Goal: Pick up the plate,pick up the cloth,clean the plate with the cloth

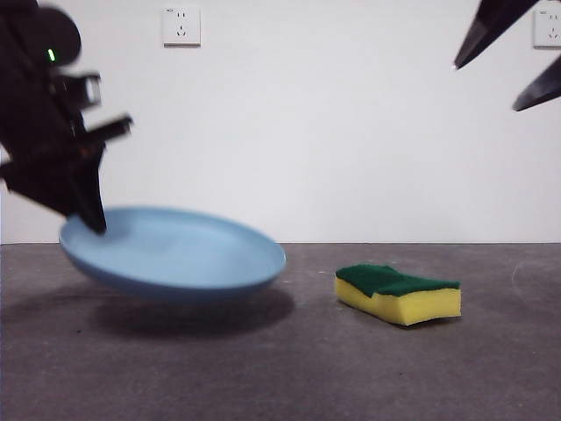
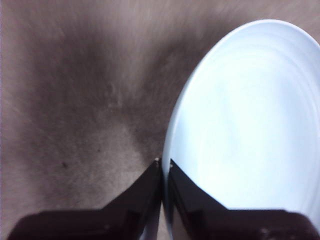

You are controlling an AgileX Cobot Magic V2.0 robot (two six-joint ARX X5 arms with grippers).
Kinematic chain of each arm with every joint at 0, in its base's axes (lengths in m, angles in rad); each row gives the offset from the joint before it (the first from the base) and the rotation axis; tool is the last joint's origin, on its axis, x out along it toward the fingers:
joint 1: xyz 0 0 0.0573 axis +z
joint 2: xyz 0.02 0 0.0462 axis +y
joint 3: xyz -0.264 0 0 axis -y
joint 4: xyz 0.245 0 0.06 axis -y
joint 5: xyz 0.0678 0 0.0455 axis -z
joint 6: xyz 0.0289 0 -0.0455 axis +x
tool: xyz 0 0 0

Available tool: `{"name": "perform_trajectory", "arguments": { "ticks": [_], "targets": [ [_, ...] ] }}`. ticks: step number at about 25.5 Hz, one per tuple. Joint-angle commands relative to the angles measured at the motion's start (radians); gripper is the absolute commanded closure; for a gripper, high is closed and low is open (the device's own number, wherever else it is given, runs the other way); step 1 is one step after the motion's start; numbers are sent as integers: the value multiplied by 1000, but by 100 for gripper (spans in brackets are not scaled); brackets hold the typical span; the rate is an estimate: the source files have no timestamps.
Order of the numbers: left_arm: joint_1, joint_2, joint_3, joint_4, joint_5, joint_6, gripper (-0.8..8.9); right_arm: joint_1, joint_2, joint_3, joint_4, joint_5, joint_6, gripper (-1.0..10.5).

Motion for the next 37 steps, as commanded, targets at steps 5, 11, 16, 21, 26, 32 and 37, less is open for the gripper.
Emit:
{"name": "perform_trajectory", "arguments": {
  "ticks": [5, 11, 16, 21, 26, 32, 37],
  "targets": [
    [-6, -159, -8, -62, -1, 24, 821, 116, 209, 157, -93, 127, -140, 539],
    [-6, -261, -8, -108, -5, 39, 821, 198, 376, 216, -83, 221, -173, 541],
    [-6, -306, -8, -132, -4, 42, 821, 230, 533, 217, -69, 253, -197, 542],
    [-6, -306, -8, -140, -4, 42, 822, 233, 660, 217, -8, 251, -199, 577],
    [-6, -306, -8, -140, -4, 48, 821, 234, 738, 217, 13, 246, -198, 577],
    [-6, -306, -8, -140, -5, 59, 821, 234, 753, 217, 21, 247, -199, 865],
    [-6, -306, -8, -140, -5, 61, 821, 234, 753, 217, 21, 253, -213, 963]
  ]
}}
